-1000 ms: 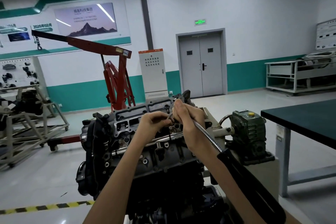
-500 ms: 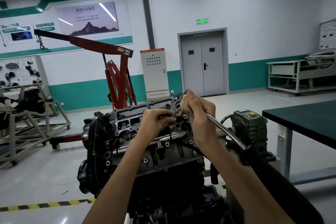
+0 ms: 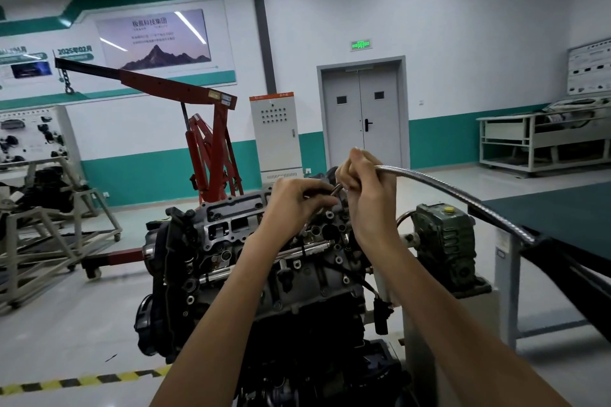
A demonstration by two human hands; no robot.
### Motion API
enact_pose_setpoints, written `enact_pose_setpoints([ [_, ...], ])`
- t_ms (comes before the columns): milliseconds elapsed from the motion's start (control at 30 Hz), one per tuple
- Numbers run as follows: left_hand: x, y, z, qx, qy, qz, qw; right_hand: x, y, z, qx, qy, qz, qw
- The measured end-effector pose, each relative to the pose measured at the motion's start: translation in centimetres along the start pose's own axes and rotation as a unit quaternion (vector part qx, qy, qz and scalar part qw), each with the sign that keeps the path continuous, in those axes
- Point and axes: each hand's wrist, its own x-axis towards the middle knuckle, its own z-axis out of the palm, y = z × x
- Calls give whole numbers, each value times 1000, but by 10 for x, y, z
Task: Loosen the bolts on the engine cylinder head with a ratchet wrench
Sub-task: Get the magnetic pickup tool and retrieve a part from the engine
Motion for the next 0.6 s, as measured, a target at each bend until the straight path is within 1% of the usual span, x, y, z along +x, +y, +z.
enact_pose_setpoints([
  [100,4,14,1,-28,7,1,1000,5,-8,-4,16,17,-17,1000],
  [200,5,17,-6,-84,-11,-19,996,8,-22,-12,50,33,-26,998],
  [267,1,7,-16,-106,1,-45,993,8,-34,-20,86,54,-21,995],
  [333,-9,-10,-26,-106,35,-84,990,6,-45,-31,119,71,-23,990],
  [400,-26,-29,-30,-66,48,-116,990,5,-56,-43,138,90,-29,986],
  [500,-52,-50,-20,-29,2,-151,988,2,-70,-61,150,108,-42,982],
  [600,-66,-53,6,-9,-57,-135,989,2,-81,-77,165,112,-48,979],
])
